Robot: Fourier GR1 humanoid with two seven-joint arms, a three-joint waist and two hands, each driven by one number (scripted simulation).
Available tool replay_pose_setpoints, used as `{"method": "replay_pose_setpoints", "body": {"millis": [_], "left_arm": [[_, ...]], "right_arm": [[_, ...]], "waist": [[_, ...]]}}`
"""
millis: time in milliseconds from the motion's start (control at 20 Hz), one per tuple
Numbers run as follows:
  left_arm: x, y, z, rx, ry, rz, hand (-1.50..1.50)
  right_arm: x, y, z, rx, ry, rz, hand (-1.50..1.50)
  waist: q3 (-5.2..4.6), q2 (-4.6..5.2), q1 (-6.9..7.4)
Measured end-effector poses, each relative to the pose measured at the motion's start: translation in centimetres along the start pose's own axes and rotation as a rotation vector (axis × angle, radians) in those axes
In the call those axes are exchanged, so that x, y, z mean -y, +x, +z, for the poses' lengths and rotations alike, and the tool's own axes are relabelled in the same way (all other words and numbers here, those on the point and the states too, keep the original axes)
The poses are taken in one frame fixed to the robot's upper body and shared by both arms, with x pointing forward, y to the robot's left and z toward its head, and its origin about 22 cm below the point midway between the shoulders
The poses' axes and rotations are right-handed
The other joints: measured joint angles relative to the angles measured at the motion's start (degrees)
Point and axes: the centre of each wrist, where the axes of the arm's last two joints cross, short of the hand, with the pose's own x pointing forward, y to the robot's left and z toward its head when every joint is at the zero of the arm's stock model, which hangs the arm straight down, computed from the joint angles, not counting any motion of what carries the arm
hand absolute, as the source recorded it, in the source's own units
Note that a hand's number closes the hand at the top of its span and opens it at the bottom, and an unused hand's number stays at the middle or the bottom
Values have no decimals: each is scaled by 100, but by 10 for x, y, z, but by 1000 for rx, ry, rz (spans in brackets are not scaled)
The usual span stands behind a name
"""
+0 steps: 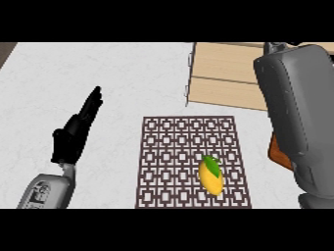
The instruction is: Pick the bell pepper from the placemat and place it in the tiered shelf
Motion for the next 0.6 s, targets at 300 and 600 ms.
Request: {"method": "replay_pose_setpoints", "body": {"millis": [300,600], "left_arm": [[-3,-1,-4,-5,4,-8,0],[3,-3,2,1,3,-3,0]], "right_arm": [[13,-10,2,-66,-24,-18,-150],[27,-16,1,-104,-12,-141,-150]], "waist": [[4,0,-13],[4,3,3]]}}
